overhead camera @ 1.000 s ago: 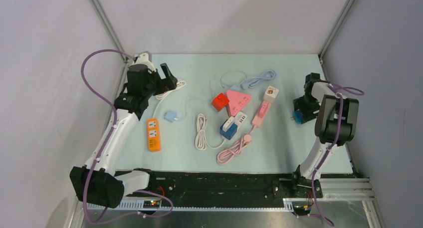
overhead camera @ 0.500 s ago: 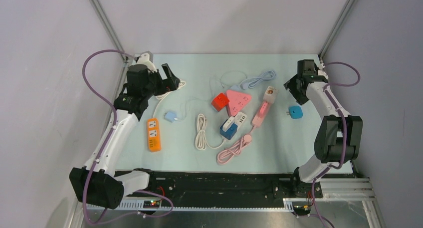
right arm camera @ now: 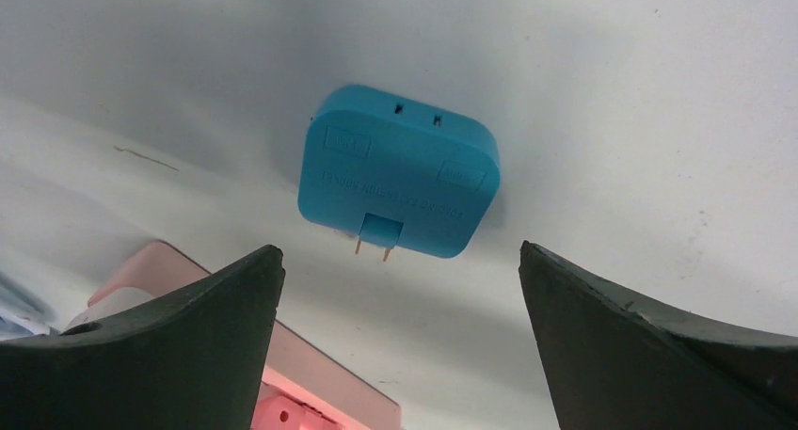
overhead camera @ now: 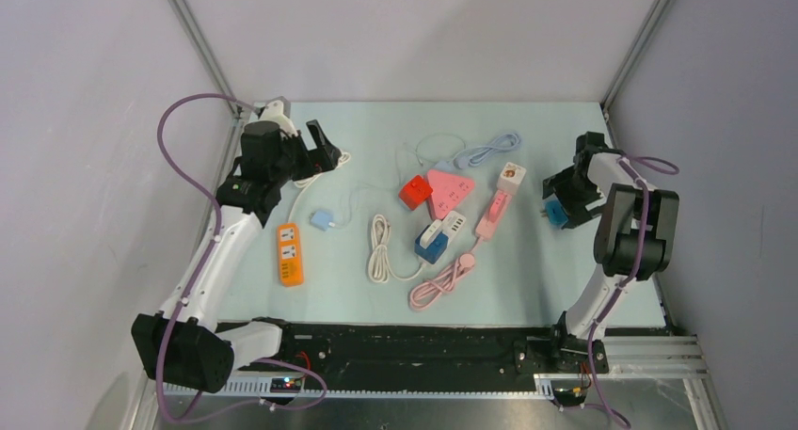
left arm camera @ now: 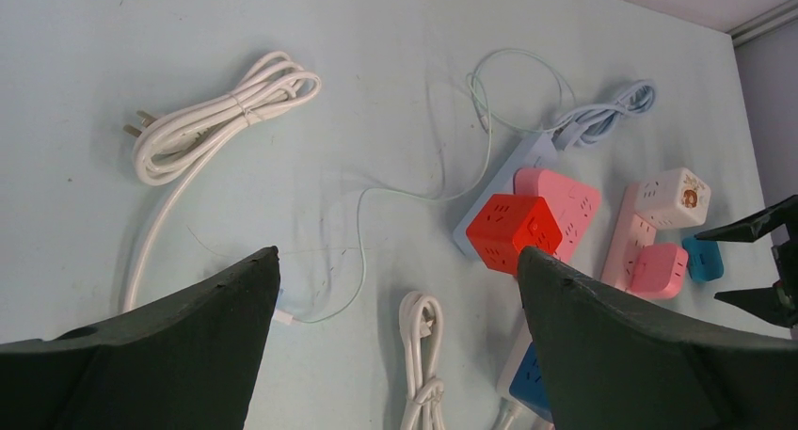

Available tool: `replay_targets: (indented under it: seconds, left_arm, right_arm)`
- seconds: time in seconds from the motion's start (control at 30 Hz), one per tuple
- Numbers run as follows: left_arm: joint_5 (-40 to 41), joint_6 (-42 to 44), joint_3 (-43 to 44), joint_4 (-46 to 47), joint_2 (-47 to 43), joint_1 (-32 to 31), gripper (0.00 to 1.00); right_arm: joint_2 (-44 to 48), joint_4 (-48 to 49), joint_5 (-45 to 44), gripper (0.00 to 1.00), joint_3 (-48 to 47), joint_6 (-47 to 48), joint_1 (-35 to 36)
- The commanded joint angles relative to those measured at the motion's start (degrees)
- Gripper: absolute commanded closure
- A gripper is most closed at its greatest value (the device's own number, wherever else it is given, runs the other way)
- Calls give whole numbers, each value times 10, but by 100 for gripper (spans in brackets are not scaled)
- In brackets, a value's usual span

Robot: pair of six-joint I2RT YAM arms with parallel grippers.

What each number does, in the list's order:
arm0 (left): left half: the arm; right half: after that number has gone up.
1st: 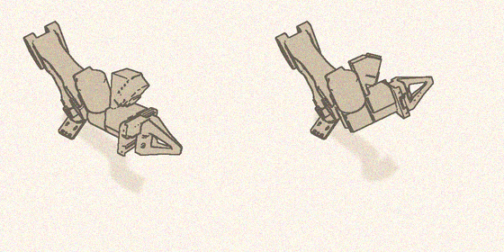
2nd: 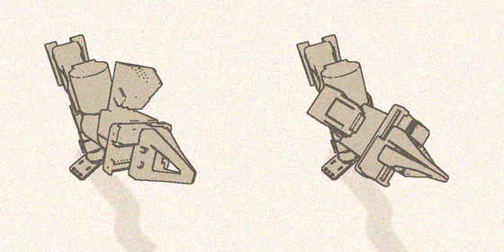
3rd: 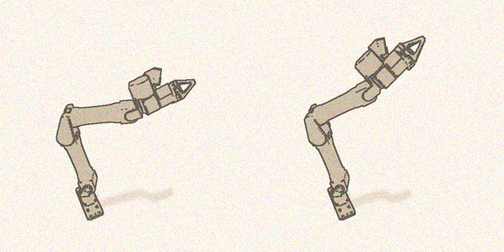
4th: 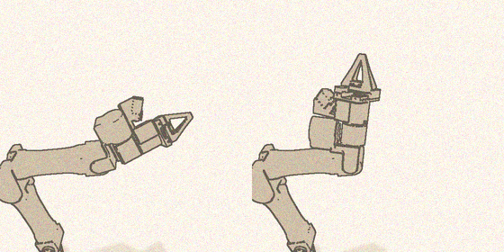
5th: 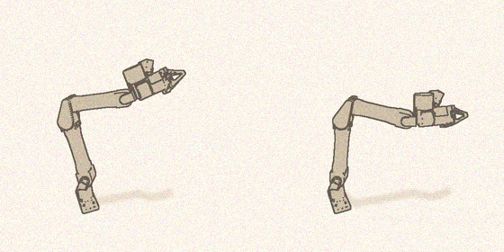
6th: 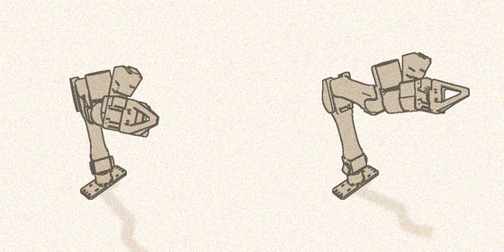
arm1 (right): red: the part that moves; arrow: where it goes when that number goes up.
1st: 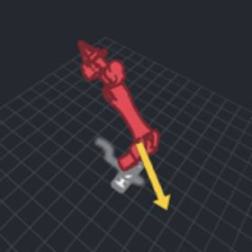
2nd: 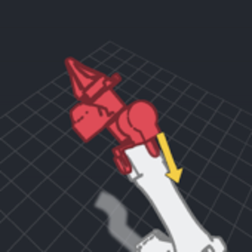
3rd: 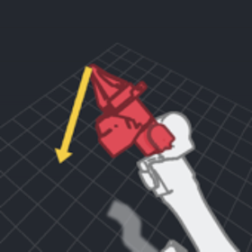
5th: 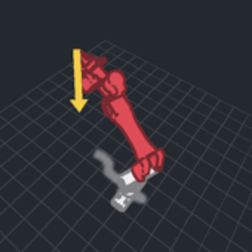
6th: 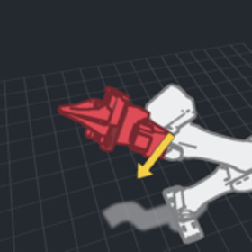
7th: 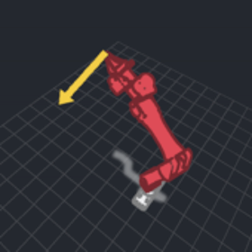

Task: Insert the plug
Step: Pick up the plug from the center of the board.

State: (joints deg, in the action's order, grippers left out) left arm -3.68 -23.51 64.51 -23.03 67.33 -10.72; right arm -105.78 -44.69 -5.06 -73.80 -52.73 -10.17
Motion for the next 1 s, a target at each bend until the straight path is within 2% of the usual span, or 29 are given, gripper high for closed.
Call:
replay_targets:
  seconds: [0.0, 0.2, 0.43, 0.5, 0.67, 0.87, 0.97]
  left_arm:
    - [-3, 5, 17, 17, -3, -2, 0]
    - [8, 13, 19, 16, -4, -3, 0]
    - [11, 19, 25, 17, -1, -3, 0]
    - [12, 20, 26, 16, 0, -3, 0]
    - [15, 22, 26, 17, 1, -2, 0]
    - [9, 22, 26, 16, 2, -2, 0]
    - [2, 19, 27, 16, 4, -2, 0]
  right_arm:
    - [-24, -20, 4, 1, -33, -22, 0]
    - [-78, -66, -3, 0, -68, -65, -9]
    - [-93, -83, -18, 1, -88, -84, -10]
    - [-94, -91, -23, 6, -93, -89, -10]
    - [-93, -99, -28, 31, -94, -88, -7]
    - [-59, -71, -33, 47, -98, -32, 15]
    - [-24, -42, -23, 60, -98, 5, 32]
